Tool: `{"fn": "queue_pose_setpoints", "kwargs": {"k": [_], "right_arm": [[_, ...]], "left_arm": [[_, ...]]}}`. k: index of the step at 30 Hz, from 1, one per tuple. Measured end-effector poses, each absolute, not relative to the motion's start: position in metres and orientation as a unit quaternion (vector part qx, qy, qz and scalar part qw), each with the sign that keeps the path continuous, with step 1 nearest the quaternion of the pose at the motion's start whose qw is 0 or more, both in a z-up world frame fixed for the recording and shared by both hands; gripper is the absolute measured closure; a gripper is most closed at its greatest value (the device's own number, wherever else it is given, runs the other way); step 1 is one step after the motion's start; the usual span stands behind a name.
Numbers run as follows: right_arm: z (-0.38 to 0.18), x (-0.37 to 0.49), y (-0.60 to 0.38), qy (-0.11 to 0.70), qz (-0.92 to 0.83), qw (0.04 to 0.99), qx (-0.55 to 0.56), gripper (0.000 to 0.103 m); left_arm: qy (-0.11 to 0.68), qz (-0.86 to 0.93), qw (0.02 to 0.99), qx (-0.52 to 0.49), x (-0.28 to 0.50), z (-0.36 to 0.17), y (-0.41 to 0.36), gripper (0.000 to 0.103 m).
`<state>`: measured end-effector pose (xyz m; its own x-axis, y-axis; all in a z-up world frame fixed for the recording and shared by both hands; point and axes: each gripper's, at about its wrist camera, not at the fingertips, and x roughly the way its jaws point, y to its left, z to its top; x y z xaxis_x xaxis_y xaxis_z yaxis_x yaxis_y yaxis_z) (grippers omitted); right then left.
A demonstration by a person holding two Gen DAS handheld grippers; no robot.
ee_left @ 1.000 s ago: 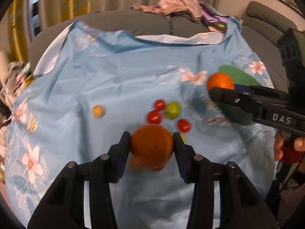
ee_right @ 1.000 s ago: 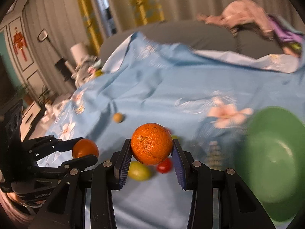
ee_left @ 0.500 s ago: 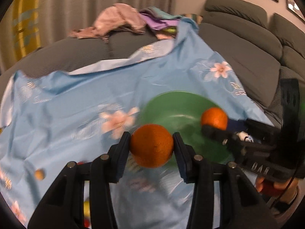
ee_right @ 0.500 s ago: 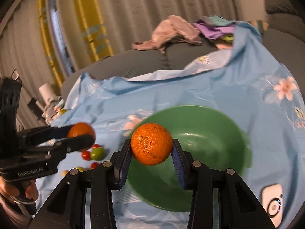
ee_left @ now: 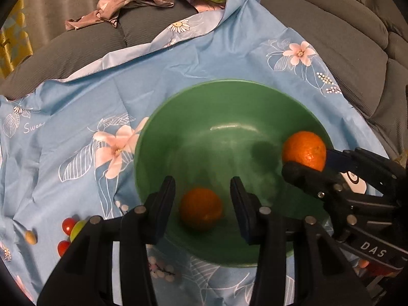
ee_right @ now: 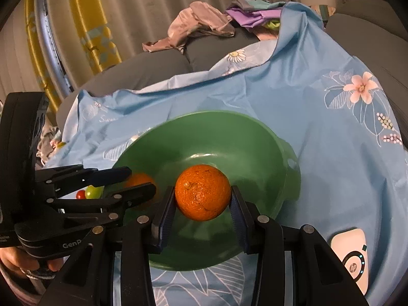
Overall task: Organize fruits
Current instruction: 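Carry both oranges into the green bowl and open both tools, then lift both tools out of the bowl and move back over the fruit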
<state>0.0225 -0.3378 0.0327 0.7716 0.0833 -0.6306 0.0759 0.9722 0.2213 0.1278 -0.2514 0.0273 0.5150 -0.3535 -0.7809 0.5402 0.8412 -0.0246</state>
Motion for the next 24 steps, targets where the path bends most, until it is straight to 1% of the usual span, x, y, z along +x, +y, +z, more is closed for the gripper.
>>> {"fn": "queue_pose_setpoints", "kwargs": {"k": [1, 2, 4, 5, 7, 8, 9, 11, 13, 14, 15, 20, 22, 24], "right_arm": [[0.031, 0.024, -0.339, 0.339, 0.002, 0.933, 0.119, 0.06], [0.03, 0.024, -0.34, 0.34, 0.002, 0.933, 0.122, 0.06], [0.029, 0.025, -0.341, 0.336, 0.0, 0.933, 0.126, 0.06], [0.03, 0.024, -0.341, 0.334, -0.001, 0.934, 0.127, 0.06], [0.033, 0.023, -0.339, 0.323, 0.001, 0.938, 0.128, 0.06], [0.035, 0.021, -0.337, 0.319, 0.003, 0.939, 0.127, 0.06], [0.037, 0.02, -0.335, 0.315, 0.005, 0.941, 0.125, 0.06], [0.041, 0.017, -0.33, 0.303, 0.014, 0.945, 0.122, 0.06], [0.046, 0.015, -0.324, 0.29, 0.029, 0.949, 0.12, 0.06], [0.048, 0.013, -0.32, 0.285, 0.037, 0.95, 0.119, 0.06], [0.049, 0.012, -0.317, 0.28, 0.045, 0.951, 0.119, 0.06], [0.055, 0.009, -0.29, 0.264, 0.097, 0.954, 0.104, 0.059], [0.056, 0.01, -0.276, 0.264, 0.113, 0.953, 0.093, 0.059], [0.056, 0.011, -0.264, 0.267, 0.128, 0.951, 0.087, 0.059]], "left_arm": [[0.416, -0.258, 0.865, 0.111, 0.128, 0.028, -0.251, 0.058], [0.413, -0.256, 0.867, 0.109, 0.127, 0.03, -0.25, 0.055], [0.408, -0.254, 0.871, 0.105, 0.126, 0.034, -0.247, 0.047], [0.401, -0.254, 0.875, 0.1, 0.123, 0.037, -0.243, 0.041], [0.391, -0.252, 0.88, 0.094, 0.12, 0.042, -0.239, 0.035], [0.386, -0.25, 0.884, 0.091, 0.117, 0.045, -0.235, 0.031], [0.38, -0.245, 0.888, 0.087, 0.114, 0.049, -0.231, 0.028], [0.371, -0.24, 0.894, 0.076, 0.108, 0.054, -0.22, 0.027], [0.364, -0.23, 0.9, 0.064, 0.098, 0.058, -0.205, 0.024], [0.361, -0.223, 0.904, 0.056, 0.092, 0.058, -0.196, 0.018], [0.36, -0.214, 0.907, 0.046, 0.086, 0.057, -0.185, 0.014], [0.372, -0.18, 0.91, -0.016, 0.063, 0.05, -0.132, 0.014], [0.371, -0.164, 0.913, -0.033, 0.054, 0.05, -0.116, 0.012], [0.366, -0.149, 0.918, -0.042, 0.045, 0.051, -0.105, 0.007]]}}
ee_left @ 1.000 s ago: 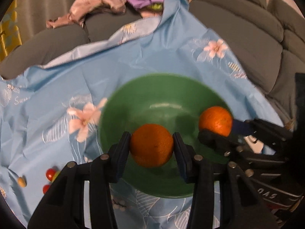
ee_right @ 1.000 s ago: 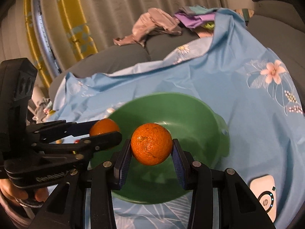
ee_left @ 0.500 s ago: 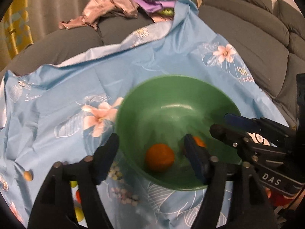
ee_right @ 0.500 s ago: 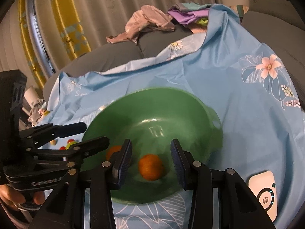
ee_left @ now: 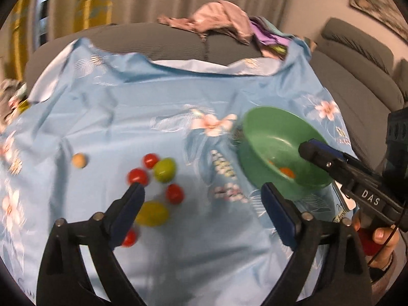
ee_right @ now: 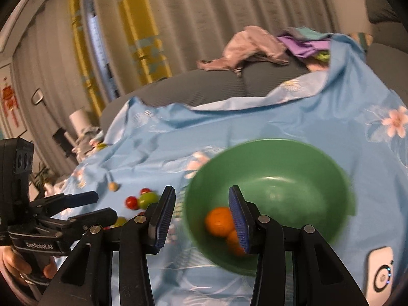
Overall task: Organize fruits
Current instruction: 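Lift both tools out of the bowl and move back over the fruit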
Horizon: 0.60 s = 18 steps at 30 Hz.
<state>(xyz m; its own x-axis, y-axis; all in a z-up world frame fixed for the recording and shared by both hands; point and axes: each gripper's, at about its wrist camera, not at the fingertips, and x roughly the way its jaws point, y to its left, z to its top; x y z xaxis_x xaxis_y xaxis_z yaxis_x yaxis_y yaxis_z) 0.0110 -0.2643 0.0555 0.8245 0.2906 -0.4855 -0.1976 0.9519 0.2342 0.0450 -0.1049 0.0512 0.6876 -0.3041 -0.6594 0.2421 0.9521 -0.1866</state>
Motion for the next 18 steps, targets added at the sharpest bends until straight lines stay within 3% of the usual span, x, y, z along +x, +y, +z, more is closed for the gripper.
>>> {"fn": "queue_pose_setpoints", "kwargs": {"k": [6, 18], "right_arm": [[0.057, 0.01, -0.219, 0.269, 0.175, 0.945, 0.061, 0.059], [0.037, 0.006, -0.163, 0.3, 0.21, 0.93, 0.028, 0.059]], "left_arm": [[0.346, -0.125, 0.927, -0.073, 0.023, 0.057, -0.078, 0.0], [0.34, -0.098, 0.927, -0.125, -0.004, 0.052, -0.02, 0.0]]}}
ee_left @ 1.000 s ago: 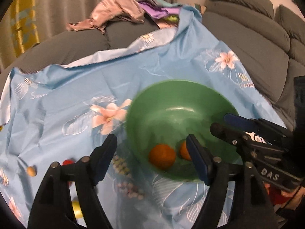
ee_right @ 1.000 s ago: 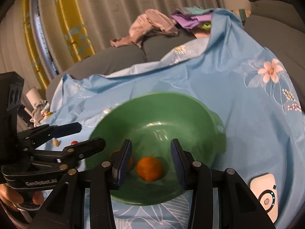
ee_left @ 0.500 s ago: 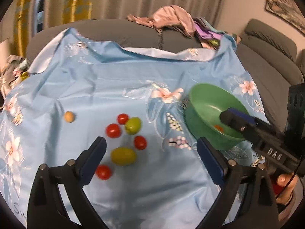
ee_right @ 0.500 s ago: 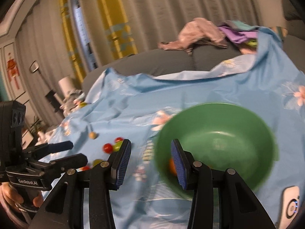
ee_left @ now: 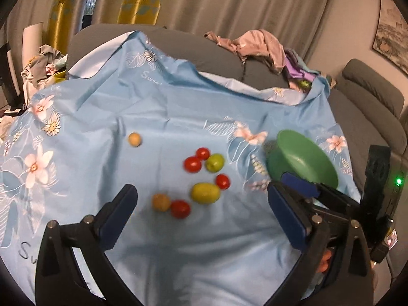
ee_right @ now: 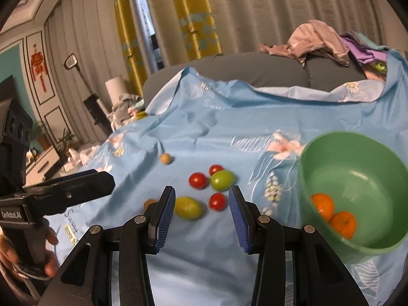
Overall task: Organize fruits
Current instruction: 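Lift both tools out of the bowl and move back over the fruit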
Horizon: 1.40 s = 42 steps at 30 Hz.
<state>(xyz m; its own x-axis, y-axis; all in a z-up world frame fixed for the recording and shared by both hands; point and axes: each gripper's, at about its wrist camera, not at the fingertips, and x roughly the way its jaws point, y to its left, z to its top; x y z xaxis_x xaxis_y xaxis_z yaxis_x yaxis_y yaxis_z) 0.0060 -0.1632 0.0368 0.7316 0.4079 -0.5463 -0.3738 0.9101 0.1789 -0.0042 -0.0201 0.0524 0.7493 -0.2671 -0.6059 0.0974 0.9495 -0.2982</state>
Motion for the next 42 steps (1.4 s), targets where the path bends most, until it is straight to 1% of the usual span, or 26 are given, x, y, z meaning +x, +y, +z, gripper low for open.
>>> {"fn": "queue_pose_setpoints", "kwargs": {"k": [4, 10, 15, 20, 24, 34, 38, 42], "right_arm": [[0.028, 0.008, -0.159, 0.319, 0.2, 0.926, 0.009, 0.059], [0.015, 0.015, -0.158, 0.344, 0.19, 0.919, 0.009, 0.059], [0.009, 0.019, -0.15, 0.353, 0.197, 0.915, -0.002, 0.059], [0.005, 0.02, -0.147, 0.357, 0.195, 0.913, -0.02, 0.059], [0.006, 0.02, -0.151, 0.357, 0.189, 0.915, -0.021, 0.059], [0.0, 0.024, -0.16, 0.373, 0.17, 0.912, -0.03, 0.059], [0.001, 0.023, -0.168, 0.371, 0.164, 0.913, -0.027, 0.059], [0.004, 0.022, -0.172, 0.369, 0.162, 0.915, -0.023, 0.059]], "left_arm": [[0.343, -0.089, 0.927, -0.121, -0.013, 0.047, -0.007, 0.0], [0.354, -0.062, 0.924, -0.133, -0.011, 0.032, 0.015, 0.0], [0.366, -0.07, 0.918, -0.133, -0.005, 0.021, 0.019, 0.0], [0.393, -0.097, 0.91, -0.095, 0.008, 0.013, 0.002, 0.0], [0.409, -0.067, 0.91, -0.032, 0.022, 0.004, -0.017, 0.0], [0.443, -0.085, 0.893, -0.016, 0.054, -0.007, -0.037, 0.0], [0.46, -0.085, 0.884, 0.008, 0.069, -0.01, -0.053, 0.0], [0.459, -0.095, 0.883, 0.028, 0.081, -0.011, -0.069, 0.001]]}}
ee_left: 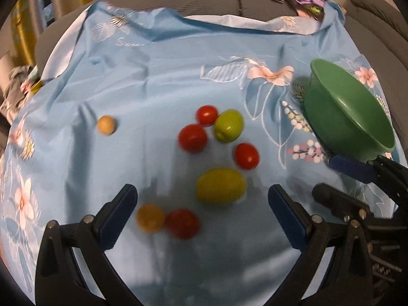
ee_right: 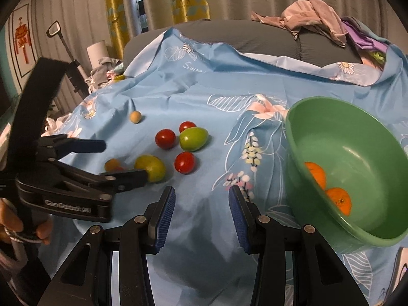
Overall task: Organize fruits
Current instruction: 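Lift both tools out of the bowl and move back over the fruit, then grasp the yellow lemon with the left tool while the right tool grasps the green tomato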
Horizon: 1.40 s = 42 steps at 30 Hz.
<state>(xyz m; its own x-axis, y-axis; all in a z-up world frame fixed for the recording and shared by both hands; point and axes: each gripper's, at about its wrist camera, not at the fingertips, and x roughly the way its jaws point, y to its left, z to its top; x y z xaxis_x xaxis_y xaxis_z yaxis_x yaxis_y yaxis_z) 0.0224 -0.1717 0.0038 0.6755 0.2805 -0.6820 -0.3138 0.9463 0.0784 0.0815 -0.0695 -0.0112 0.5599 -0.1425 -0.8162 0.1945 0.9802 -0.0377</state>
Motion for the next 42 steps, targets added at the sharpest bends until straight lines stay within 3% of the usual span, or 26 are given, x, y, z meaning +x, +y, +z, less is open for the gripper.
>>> {"fn": "queue_pose_setpoints", "kwargs": {"k": [4, 10, 14, 17, 18, 39, 42], "right_arm": [[0.004, 0.022, -0.175, 0.369, 0.158, 0.915, -0.023, 0.059], [0.005, 0.022, -0.179, 0.368, 0.158, 0.916, -0.015, 0.059], [0.005, 0.022, -0.179, 0.368, 0.159, 0.916, -0.015, 0.059], [0.005, 0.021, -0.179, 0.369, 0.16, 0.916, -0.015, 0.059], [0.005, 0.022, -0.179, 0.369, 0.16, 0.915, -0.015, 0.059], [0.008, 0.053, -0.148, 0.391, 0.193, 0.9, 0.014, 0.059], [0.011, 0.076, -0.136, 0.407, 0.184, 0.895, 0.003, 0.054]], "left_arm": [[0.476, -0.093, 0.873, 0.039, 0.091, -0.02, -0.079, 0.005], [0.496, -0.085, 0.863, 0.027, 0.101, -0.03, -0.08, 0.024], [0.499, -0.086, 0.862, 0.018, 0.103, -0.034, -0.079, 0.044], [0.493, -0.088, 0.865, 0.012, 0.103, -0.033, -0.077, 0.049], [0.492, -0.092, 0.866, 0.005, 0.103, -0.032, -0.076, 0.058], [0.427, -0.08, 0.901, -0.02, 0.069, -0.009, -0.005, 0.057], [0.425, -0.086, 0.901, -0.026, 0.074, -0.01, 0.003, 0.057]]}}
